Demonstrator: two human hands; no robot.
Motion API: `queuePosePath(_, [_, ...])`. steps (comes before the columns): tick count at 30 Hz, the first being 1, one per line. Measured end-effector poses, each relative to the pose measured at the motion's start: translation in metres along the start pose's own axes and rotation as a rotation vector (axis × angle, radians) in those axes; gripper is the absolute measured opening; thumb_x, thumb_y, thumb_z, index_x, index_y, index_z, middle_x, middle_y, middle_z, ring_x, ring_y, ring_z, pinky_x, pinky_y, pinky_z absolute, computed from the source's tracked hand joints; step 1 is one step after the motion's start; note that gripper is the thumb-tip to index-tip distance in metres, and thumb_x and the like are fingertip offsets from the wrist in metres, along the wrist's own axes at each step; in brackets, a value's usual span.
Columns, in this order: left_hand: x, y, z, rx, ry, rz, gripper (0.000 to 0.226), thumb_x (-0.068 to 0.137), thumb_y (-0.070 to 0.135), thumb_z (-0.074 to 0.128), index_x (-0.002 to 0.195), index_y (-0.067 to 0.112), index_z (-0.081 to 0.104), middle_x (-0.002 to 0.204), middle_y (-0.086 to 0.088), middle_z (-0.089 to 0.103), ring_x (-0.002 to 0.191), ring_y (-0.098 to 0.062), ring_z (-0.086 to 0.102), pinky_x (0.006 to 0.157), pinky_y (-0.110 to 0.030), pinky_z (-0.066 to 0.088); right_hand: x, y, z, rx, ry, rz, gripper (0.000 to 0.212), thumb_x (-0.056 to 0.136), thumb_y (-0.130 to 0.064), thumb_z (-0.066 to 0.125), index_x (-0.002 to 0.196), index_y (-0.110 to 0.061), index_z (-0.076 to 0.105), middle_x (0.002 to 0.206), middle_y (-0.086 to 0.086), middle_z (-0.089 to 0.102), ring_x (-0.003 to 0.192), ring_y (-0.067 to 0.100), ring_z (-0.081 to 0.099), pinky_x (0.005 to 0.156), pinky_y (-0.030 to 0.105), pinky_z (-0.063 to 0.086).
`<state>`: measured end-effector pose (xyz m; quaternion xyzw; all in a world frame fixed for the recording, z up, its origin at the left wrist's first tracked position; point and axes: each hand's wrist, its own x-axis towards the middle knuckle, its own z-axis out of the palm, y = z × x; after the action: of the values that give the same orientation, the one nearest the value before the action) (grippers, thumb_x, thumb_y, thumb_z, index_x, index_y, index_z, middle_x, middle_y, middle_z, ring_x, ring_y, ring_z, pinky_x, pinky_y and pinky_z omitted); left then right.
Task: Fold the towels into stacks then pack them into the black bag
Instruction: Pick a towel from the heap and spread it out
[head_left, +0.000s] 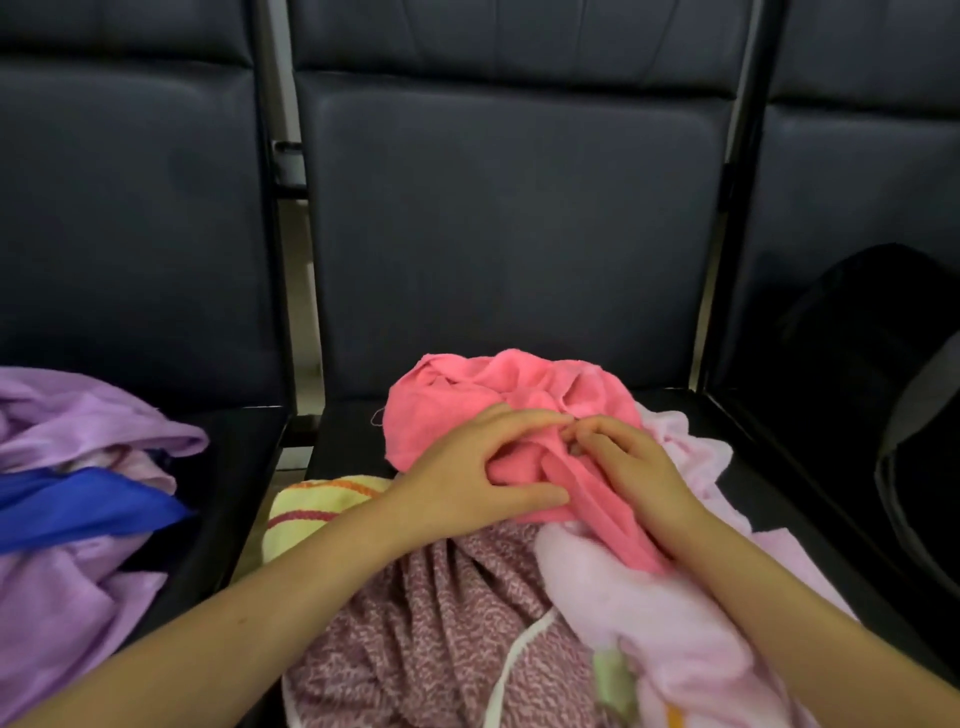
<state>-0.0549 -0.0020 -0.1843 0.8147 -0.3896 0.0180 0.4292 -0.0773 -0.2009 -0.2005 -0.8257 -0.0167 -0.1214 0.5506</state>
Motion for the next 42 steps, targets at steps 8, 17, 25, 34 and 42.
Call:
queuePosePath(8, [0.006,0.039,-0.017,-0.406,0.254,-0.048,0.023,0.089,0.024,0.062,0.077,0.004,0.064,0.085,-0.008,0.057,0.079,-0.015,0.055,0.076,-0.021,0.046,-0.022,-0.006,-0.038,0.363,-0.132,0.332,0.028,0.095,-0.027,0.057,0.117,-0.011,0.065,0.115,0.006,0.068,0.107,0.022,0.063,0.093,0.037,0.051])
queuePosePath(17, [-0.03,0.095,-0.066,-0.951,0.741,-0.418,0.026,0.091,0.033,0.062,0.079,0.012,0.068,0.078,-0.001,0.071,0.071,-0.009,0.069,0.067,-0.025,0.054,-0.08,-0.043,-0.006,-0.116,-0.153,-0.08,0.023,0.091,-0.028,0.059,0.079,-0.009,0.062,0.07,-0.008,0.057,0.07,0.002,0.051,0.07,0.021,0.041])
queuePosePath(25, [-0.119,0.069,-0.081,-0.818,0.817,-0.67,0.018,0.095,0.034,0.056,0.089,0.018,0.062,0.097,-0.007,0.066,0.097,-0.027,0.061,0.095,-0.042,0.049,-0.111,-0.08,0.004,-0.125,-0.112,-0.241,0.059,0.086,-0.055,0.051,0.068,0.0,0.052,0.063,-0.001,0.046,0.06,0.006,0.041,0.059,0.032,0.035])
queuePosePath(34, [-0.154,0.122,-0.086,-0.965,0.606,-0.616,0.025,0.101,0.031,0.043,0.091,0.017,0.061,0.066,0.005,0.072,0.063,-0.01,0.069,0.065,-0.027,0.056,-0.15,-0.159,-0.004,0.691,-0.221,0.113,0.026,0.079,-0.036,0.067,0.08,-0.012,0.077,0.083,0.016,0.069,0.076,0.026,0.066,0.072,0.033,0.052])
queuePosePath(42, [-0.134,0.061,-0.048,-0.515,0.65,-0.89,0.03,0.102,0.013,0.037,0.122,0.001,0.057,0.119,-0.007,0.054,0.113,-0.021,0.048,0.094,-0.027,0.035,-0.109,-0.113,-0.008,0.12,0.016,0.235,0.029,0.101,-0.027,0.046,0.11,-0.007,0.065,0.111,0.014,0.066,0.112,0.029,0.058,0.091,0.024,0.038])
